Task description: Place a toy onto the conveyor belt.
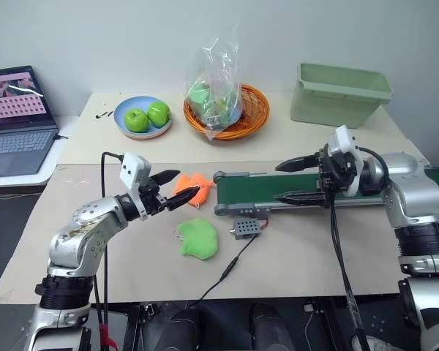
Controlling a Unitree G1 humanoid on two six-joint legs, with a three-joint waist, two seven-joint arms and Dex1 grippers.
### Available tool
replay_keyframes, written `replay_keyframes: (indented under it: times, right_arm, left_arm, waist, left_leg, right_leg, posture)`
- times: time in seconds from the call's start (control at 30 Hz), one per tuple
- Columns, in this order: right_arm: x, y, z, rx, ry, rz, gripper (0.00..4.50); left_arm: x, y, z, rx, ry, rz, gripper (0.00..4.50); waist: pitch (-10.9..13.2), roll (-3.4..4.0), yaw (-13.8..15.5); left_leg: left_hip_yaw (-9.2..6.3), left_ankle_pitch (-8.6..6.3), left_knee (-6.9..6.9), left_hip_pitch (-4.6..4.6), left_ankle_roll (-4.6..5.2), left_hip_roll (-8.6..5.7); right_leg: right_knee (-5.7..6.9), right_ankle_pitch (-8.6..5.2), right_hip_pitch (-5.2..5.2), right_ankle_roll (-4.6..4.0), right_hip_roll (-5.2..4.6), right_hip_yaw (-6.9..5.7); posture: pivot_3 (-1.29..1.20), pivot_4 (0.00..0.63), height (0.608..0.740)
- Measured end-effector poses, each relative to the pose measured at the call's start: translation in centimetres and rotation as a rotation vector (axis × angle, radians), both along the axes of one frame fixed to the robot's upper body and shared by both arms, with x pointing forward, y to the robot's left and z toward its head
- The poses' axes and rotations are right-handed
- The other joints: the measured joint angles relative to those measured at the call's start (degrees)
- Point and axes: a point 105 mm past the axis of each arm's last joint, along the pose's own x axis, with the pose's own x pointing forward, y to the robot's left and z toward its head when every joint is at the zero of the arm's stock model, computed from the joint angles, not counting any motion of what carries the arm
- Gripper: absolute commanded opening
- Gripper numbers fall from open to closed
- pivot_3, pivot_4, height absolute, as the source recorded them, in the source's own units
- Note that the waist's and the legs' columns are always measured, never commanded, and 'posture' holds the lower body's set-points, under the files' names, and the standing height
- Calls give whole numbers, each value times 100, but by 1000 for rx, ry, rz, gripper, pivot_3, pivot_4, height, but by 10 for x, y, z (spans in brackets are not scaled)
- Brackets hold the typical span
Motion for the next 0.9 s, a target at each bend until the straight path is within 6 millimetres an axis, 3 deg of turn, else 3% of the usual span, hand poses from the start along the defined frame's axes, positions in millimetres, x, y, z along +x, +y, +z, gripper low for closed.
replay_keyframes:
  times: [0.1, 0.23, 0.33, 0.5, 0.57, 0.73, 0.9]
  right_arm:
    - [1, 0, 1, 0, 0, 0, 4500]
    - [2, 0, 5, -2, -14, 9, 4500]
    - [2, 2, 6, -3, -22, 16, 4500]
    - [3, 2, 4, -1, -16, 16, 4500]
    - [3, 2, 4, -2, -15, 15, 4500]
    - [2, 1, 1, -2, -10, 10, 4500]
    - [0, 0, -6, -8, 2, -2, 4500]
  left_arm:
    - [3, 4, 1, -38, 12, 25, 4423]
    - [10, 24, 4, -193, 92, 120, 4423]
    - [10, 37, 2, -351, 239, 152, 4423]
    - [-2, 83, -48, -651, 625, 280, 4423]
    - [-6, 96, -56, -761, 702, 309, 4423]
    - [-16, 99, -70, -820, 804, 317, 4423]
    - [-24, 86, -89, -803, 903, 300, 4423]
  waist:
    - [0, 0, -2]
    - [0, 0, -14]
    - [0, 0, -9]
    - [0, -1, -54]
    - [0, -1, -27]
    - [0, -1, 15]
    - [0, -1, 11]
  left_leg:
    - [0, 0, 0, 0, 0, 0]
    - [0, 0, 0, 0, 0, 2]
    - [-1, 0, 0, 0, 0, 1]
    - [-1, 0, -3, 3, -1, 2]
    - [-2, 1, -2, 3, -1, 1]
    - [-2, 0, -3, 4, -2, -1]
    - [-2, 2, -6, 6, -5, -1]
  right_leg:
    - [0, 0, 0, 0, 0, 0]
    - [1, 0, -2, 0, 0, -1]
    - [1, 0, -1, 1, 0, 0]
    - [6, 0, -6, 1, 1, 1]
    - [6, 0, -4, 1, 0, 0]
    - [2, 0, -1, 0, -2, 1]
    - [5, 0, -2, 0, -2, 3]
  posture:
    - [0, 150, 740]
    - [0, 150, 740]
    - [0, 150, 740]
    - [0, 150, 740]
    - [0, 150, 740]
    - [0, 150, 740]
    - [0, 150, 740]
